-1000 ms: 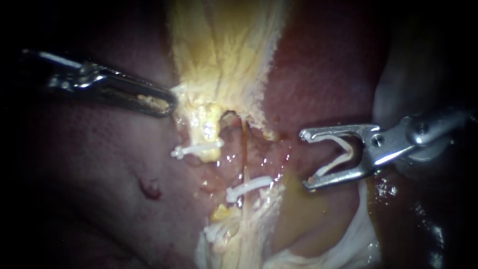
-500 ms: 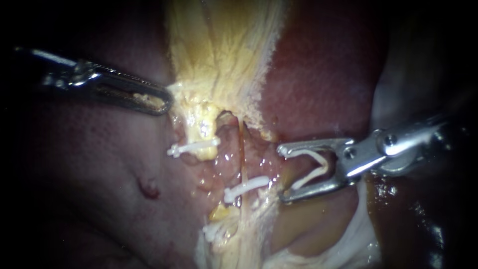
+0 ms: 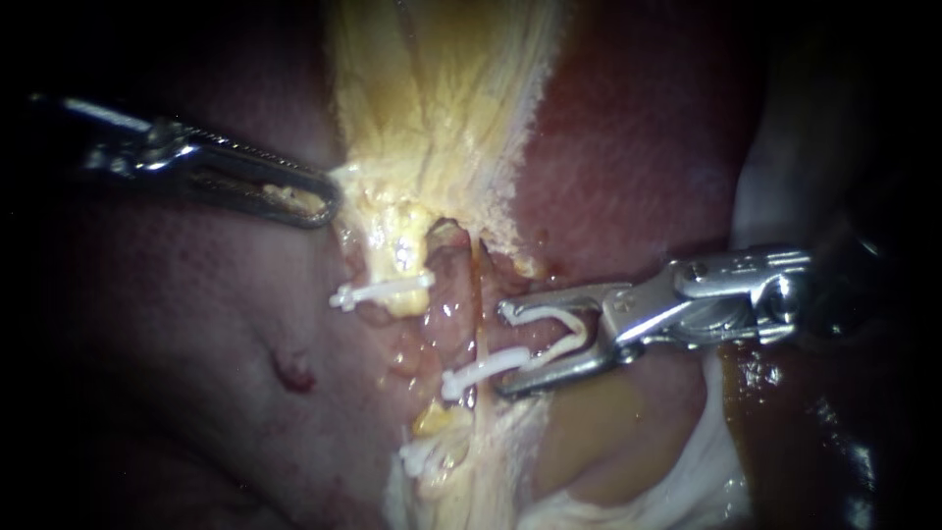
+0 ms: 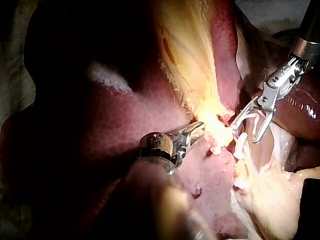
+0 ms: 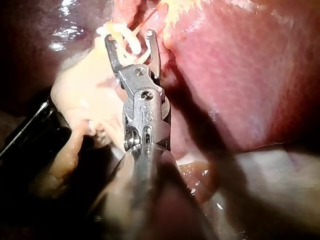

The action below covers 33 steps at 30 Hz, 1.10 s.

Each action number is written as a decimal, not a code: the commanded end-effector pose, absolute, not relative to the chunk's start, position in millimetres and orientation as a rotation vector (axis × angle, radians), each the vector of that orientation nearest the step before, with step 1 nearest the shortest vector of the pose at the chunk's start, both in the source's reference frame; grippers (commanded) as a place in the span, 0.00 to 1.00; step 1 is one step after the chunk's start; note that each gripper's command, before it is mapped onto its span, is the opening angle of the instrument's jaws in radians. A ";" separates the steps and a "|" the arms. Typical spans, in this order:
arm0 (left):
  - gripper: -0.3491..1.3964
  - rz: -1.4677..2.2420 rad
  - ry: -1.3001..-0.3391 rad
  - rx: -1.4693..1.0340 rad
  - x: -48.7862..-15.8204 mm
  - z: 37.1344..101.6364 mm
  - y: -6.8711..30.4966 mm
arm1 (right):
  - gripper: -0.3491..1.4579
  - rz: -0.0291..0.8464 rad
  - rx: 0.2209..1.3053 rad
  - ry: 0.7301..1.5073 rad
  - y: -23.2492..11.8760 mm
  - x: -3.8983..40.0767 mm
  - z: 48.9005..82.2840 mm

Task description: Clipping second clip right tube

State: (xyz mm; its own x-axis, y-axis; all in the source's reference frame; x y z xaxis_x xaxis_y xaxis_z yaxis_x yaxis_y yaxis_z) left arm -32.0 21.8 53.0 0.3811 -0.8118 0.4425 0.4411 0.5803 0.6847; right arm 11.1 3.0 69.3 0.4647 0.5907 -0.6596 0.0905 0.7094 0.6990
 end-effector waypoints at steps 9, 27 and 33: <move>0.00 -0.844 -0.845 0.505 -32.1 53.0 21.8 | 0.46 0.378 0.758 1.078 2.9 12.5 70.8; 0.00 -0.845 -0.845 0.504 -32.2 53.1 21.7 | 0.46 0.401 0.944 1.205 2.3 14.6 71.3; 0.00 -0.844 -0.845 0.504 -32.2 53.1 21.7 | 0.46 0.394 0.996 1.250 2.0 14.8 70.4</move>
